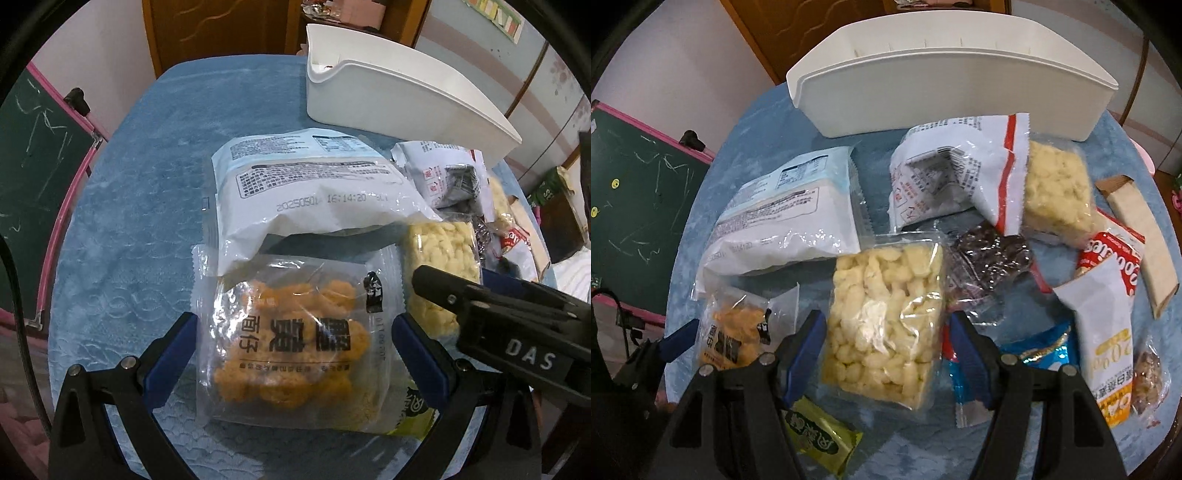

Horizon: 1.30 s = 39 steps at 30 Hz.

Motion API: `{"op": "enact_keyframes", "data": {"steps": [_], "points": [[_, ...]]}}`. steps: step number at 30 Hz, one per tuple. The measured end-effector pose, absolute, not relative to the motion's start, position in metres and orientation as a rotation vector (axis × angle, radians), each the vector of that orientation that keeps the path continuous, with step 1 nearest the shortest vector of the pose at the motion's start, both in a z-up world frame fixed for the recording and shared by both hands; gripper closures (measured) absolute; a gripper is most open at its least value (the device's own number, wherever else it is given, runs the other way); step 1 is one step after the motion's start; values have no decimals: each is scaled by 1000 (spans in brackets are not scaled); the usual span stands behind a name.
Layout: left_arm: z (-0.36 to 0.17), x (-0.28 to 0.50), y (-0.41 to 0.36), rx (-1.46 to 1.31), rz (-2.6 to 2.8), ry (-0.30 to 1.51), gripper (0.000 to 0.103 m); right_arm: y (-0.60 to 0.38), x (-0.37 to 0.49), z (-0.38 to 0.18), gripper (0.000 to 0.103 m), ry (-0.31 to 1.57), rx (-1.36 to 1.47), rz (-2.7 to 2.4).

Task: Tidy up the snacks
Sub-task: 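Grasp the orange cake bag with the left tool while the right grasps the puffed-stick bag, then lift both bags over the white bin and release them inside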

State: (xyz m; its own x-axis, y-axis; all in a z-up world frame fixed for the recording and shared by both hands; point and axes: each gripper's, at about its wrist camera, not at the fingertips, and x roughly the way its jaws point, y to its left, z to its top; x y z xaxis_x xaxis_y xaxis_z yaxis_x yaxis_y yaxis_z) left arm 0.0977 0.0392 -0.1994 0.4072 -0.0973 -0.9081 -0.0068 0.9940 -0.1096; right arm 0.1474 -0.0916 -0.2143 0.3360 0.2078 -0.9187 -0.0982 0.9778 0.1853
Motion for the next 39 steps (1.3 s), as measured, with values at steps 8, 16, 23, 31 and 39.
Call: {"op": "enact_keyframes", "data": {"steps": [8,16,23,31,39], "points": [[-201,98,32,-57,-46,1152,0,-74,149,-225,38,1209,-5,165],[-203,96,28,-53,-38,1157,0,-92,141,-220,39,1200,21,159],[-204,96,24,-54,-34,1162,0,-95,138,-219,39,1203,39,173],[-205,99,27,-43,-42,1196,0,-104,136,-217,39,1212,58,194],[-211,106,30,-62,-62,1221,0,-102,140,-218,39,1213,58,199]]}}
